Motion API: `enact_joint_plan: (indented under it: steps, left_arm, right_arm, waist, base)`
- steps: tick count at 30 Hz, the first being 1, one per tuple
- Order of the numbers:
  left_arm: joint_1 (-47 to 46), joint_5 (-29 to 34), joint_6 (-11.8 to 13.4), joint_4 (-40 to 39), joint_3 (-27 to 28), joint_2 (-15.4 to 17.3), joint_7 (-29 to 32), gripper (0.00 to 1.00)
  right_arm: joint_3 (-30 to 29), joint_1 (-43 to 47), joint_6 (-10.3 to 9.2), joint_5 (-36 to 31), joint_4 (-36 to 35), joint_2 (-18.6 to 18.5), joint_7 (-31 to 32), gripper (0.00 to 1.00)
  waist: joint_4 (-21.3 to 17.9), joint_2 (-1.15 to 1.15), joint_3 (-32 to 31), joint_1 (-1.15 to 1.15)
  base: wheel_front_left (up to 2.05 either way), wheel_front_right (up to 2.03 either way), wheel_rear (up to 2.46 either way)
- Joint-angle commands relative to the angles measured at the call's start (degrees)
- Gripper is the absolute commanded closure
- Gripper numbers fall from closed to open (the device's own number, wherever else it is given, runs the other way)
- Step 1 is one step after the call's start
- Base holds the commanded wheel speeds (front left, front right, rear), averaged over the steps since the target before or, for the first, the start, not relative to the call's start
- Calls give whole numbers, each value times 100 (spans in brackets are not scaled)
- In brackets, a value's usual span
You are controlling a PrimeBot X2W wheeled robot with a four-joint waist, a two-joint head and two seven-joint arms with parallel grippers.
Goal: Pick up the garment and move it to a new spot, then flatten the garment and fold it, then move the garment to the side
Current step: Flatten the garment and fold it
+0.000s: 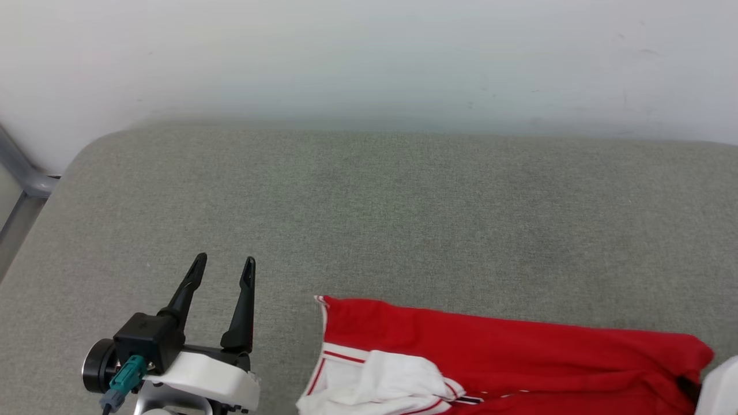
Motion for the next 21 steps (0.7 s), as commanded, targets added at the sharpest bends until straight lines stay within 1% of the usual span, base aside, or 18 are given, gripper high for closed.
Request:
enact_joint_plan:
  steps: [1,4,6,7,10,12,14,16,18,21]
  left_arm:
    - [54,40,11,-20,-18,5,-7,0]
    - [58,43,19,-19,-26,3,-9,0]
    - [71,54,30,-10,-38,-5,-11,0]
    - [78,56,32,-6,-46,-11,-11,0]
    - [83,54,27,12,-74,-21,2,0]
    - [75,51,14,23,-98,-26,19,0]
    - [66,42,1,34,-124,-33,31,0]
    - [48,34,-12,44,-149,-38,47,0]
    - [13,32,-34,44,-176,-42,77,0]
    - [-49,33,-43,40,-199,-36,97,0]
  right_arm:
    - [-206,47,-6,-26,-28,-67,25,100]
    - [-522,10,-6,-22,-65,-56,136,100]
    - [-633,-62,-6,137,-95,63,314,100]
    - [-673,-109,-5,341,-108,195,460,100]
    - [-745,-262,-5,1151,-235,559,978,100]
    - [-773,-272,-5,1699,-288,724,1373,100]
    - [-733,-297,-5,2262,-340,852,1718,100]
    - [-676,-332,-5,2842,-354,902,1986,100]
    - [-474,-321,-5,3486,-212,921,2088,100]
    - [14,-365,-5,4178,-12,916,1948,100]
  waist:
    - [-14,0,-9,0]
    - [-41,0,-32,0]
    - [-58,0,-54,0]
    - [-64,0,-67,0]
    - [-66,0,-114,0]
    - [-51,0,-144,0]
    - [-30,0,-170,0]
    - [2,0,-185,0]
    - [50,0,-185,0]
    - [123,0,-168,0]
  base:
    - [0,0,0]
    - [0,0,0]
    - [0,0,0]
    - [0,0,0]
    - [0,0,0]
    - [0,0,0]
    - [0,0,0]
    - [0,0,0]
    - [0,0,0]
    - [0,0,0]
